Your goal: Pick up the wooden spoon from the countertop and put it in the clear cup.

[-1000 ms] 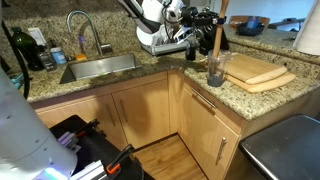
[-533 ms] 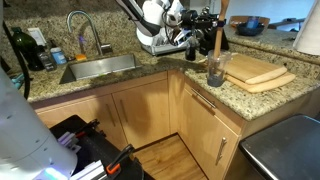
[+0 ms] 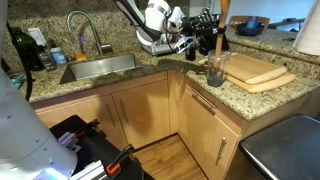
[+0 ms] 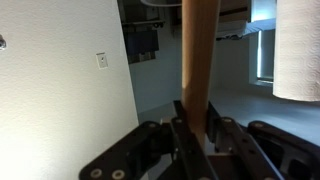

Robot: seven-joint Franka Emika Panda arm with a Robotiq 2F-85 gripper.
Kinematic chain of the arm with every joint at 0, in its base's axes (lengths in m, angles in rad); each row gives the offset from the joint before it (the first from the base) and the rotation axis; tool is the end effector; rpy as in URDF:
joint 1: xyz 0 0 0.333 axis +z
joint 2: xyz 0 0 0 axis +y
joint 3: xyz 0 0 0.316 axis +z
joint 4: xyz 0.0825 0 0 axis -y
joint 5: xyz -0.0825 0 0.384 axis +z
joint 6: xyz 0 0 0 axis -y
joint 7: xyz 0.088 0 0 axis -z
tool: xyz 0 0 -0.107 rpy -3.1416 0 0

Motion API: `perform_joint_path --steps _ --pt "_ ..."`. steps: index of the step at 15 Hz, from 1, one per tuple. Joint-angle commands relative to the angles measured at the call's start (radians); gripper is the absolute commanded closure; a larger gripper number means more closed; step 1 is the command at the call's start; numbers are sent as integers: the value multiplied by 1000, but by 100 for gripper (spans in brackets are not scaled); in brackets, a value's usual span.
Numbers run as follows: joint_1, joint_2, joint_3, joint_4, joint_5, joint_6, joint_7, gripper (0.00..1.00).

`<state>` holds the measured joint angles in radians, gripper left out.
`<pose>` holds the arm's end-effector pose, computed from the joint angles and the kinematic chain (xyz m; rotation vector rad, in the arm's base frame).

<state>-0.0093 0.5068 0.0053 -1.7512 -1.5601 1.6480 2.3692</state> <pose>0.6477 -0.1029 0.3274 1.2339 -1.3168 1.2950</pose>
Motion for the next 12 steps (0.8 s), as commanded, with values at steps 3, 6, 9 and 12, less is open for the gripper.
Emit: perform_joint_path --steps 3,6,9,12 --pt "3 16 -6 1 2 -7 3 78" --pt "3 32 -10 -3 2 -17 -2 94" --pt "4 44 -8 -2 9 -22 -1 94" --pt "3 45 -6 -2 4 -7 2 78"
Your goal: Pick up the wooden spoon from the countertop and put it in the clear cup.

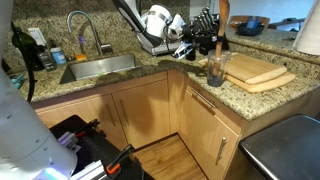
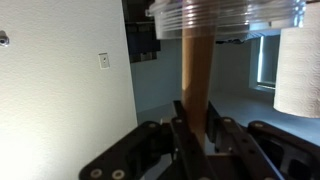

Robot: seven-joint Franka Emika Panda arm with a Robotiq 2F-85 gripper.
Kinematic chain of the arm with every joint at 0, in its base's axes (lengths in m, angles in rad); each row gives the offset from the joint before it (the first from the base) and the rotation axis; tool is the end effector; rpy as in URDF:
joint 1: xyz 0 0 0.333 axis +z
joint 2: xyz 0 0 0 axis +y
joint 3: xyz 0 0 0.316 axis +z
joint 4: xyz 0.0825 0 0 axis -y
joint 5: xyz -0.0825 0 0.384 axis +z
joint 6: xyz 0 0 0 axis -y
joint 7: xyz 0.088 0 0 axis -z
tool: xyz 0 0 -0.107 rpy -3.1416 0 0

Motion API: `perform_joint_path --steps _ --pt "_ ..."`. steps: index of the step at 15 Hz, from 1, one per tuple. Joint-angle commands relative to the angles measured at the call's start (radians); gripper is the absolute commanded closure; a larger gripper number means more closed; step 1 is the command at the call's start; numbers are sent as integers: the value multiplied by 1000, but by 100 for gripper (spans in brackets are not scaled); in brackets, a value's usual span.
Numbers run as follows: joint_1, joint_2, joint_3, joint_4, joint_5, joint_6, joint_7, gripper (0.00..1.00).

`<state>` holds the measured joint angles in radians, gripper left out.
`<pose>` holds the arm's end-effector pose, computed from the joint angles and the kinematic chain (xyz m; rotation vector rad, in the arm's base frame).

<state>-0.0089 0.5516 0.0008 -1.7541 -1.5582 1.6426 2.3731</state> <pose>0.6452 -0.1057 0.2976 1.2457 -1.2868 1.2567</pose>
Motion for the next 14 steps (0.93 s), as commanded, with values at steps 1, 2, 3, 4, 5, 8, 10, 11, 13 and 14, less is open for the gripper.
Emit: perform_joint_path --steps 1,2,3,4,5,8,10,11,13,14 --pt "3 1 -1 1 2 -1 -1 78" --pt "3 1 -1 1 2 -1 -1 94" --pt "3 1 -1 0 1 1 -2 94" --pt "4 2 -1 -1 1 0 -1 94" --pt "4 2 0 -2 0 3 -1 94" --pt "11 11 -3 12 8 -26 6 53" --pt "9 6 -1 12 7 -19 5 46" --pt "9 7 -1 16 9 -21 5 39" --pt "9 7 -2 20 9 -23 6 24" --pt "9 7 -2 21 8 -23 5 17"
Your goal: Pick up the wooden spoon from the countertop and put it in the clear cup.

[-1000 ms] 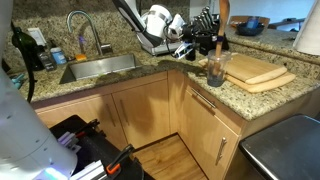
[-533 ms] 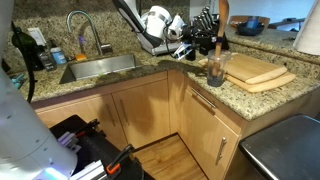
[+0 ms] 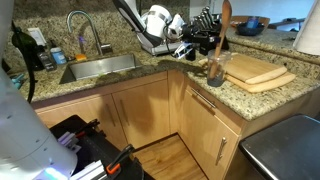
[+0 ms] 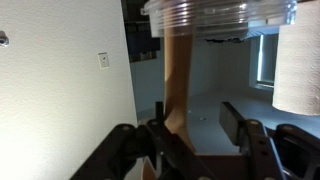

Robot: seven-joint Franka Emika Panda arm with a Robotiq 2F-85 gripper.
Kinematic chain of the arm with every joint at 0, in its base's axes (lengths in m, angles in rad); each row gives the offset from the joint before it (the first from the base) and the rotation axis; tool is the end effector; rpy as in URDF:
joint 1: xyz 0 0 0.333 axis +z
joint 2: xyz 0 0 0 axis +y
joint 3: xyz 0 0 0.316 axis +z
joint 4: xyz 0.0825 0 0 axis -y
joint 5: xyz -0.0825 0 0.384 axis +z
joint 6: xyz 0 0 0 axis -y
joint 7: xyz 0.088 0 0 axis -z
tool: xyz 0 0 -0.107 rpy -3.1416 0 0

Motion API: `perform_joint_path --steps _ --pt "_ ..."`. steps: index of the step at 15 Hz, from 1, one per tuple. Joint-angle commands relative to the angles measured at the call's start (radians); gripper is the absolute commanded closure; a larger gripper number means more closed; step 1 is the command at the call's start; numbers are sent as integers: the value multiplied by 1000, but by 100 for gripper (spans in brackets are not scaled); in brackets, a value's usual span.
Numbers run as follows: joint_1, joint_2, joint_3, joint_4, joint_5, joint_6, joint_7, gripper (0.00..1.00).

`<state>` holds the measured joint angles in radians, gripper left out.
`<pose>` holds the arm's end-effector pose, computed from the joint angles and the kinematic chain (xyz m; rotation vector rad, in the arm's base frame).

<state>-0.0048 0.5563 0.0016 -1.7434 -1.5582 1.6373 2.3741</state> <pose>0.6479 -0.1031 0.2993 1.2407 -1.2890 1.2641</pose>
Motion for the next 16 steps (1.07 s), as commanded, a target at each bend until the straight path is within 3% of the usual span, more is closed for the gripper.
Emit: perform_joint_path --steps 1,2,4,16 --pt "5 2 -3 12 8 -19 5 11" --pt "6 2 -3 13 8 -21 6 3" --pt "6 0 -3 14 8 -23 8 0" --pt "7 0 -1 13 0 -19 17 0"
